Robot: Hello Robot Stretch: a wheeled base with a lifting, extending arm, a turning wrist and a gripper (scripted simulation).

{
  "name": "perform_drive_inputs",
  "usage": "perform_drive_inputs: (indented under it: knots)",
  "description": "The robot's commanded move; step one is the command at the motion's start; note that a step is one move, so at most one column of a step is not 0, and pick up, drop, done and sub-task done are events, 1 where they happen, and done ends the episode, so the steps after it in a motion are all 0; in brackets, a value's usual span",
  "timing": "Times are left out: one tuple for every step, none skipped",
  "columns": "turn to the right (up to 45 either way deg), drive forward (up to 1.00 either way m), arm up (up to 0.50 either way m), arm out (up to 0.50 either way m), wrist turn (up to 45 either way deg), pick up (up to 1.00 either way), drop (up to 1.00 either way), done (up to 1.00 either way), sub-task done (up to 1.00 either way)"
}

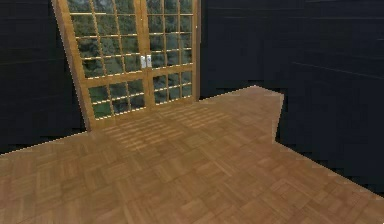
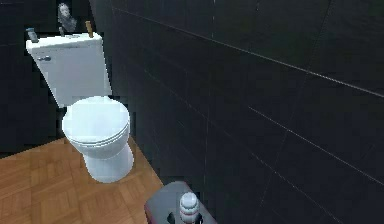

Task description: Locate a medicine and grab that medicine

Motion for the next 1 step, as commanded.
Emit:
perform_drive_inputs:
  knots:
    - [0.0, 0.0, 0.0, 0.0, 0.0, 0.0, 0.0, 1.0, 0.0]
